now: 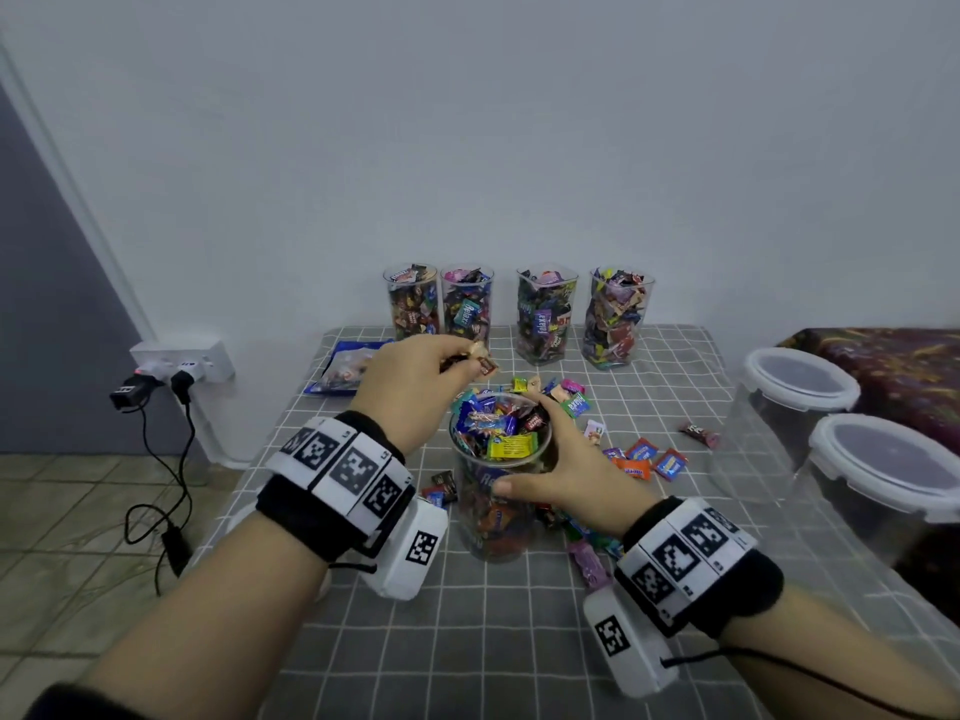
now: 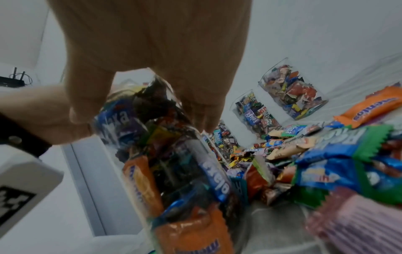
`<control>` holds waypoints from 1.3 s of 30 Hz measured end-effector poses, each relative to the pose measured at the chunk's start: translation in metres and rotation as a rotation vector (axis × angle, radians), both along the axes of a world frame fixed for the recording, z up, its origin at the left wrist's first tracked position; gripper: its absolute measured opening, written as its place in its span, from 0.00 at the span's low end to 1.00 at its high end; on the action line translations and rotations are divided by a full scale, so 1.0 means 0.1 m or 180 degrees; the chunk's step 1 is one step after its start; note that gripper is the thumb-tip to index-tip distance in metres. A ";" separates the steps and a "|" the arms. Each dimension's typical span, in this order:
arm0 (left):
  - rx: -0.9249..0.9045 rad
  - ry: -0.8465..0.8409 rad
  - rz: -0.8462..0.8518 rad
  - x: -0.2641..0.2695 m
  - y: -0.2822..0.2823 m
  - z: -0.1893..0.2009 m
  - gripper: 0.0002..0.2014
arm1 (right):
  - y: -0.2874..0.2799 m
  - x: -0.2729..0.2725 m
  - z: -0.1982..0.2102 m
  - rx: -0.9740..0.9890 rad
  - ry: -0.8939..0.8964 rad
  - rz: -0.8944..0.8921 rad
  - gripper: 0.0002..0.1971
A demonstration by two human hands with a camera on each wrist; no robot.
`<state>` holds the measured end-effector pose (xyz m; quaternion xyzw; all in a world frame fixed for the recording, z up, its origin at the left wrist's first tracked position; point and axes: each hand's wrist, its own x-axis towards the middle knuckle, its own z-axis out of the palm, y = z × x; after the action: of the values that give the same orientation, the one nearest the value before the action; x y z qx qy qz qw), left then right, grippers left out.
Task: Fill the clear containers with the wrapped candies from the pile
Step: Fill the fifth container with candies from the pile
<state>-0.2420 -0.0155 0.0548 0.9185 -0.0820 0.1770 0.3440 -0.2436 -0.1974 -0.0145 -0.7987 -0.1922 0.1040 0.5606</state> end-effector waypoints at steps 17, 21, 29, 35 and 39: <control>0.0594 0.0066 -0.0324 -0.14 -0.01 0.13 0.13 | 0.01 0.02 -0.07 0.0179 -0.0071 -0.0020 0.40; 0.1163 0.0234 -0.0167 -0.15 -0.06 0.15 0.14 | 0.02 0.01 -0.07 0.0204 -0.0071 -0.0041 0.38; 0.1691 0.0531 -0.0500 -0.14 -0.24 0.10 0.13 | 0.02 0.02 -0.12 0.0295 -0.0181 -0.0048 0.36; 0.1062 0.0234 -0.0215 -0.14 -0.10 0.18 0.13 | 0.02 0.02 -0.11 0.0234 -0.0187 -0.0042 0.37; 0.1360 0.0964 -0.0724 -0.19 -0.02 0.27 0.12 | 0.01 0.00 -0.09 0.0195 -0.0199 -0.0021 0.37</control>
<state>-0.2606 -0.0176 0.0821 0.9711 -0.1675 -0.0233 0.1686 -0.2437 -0.1962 -0.0238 -0.7847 -0.2100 0.0712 0.5789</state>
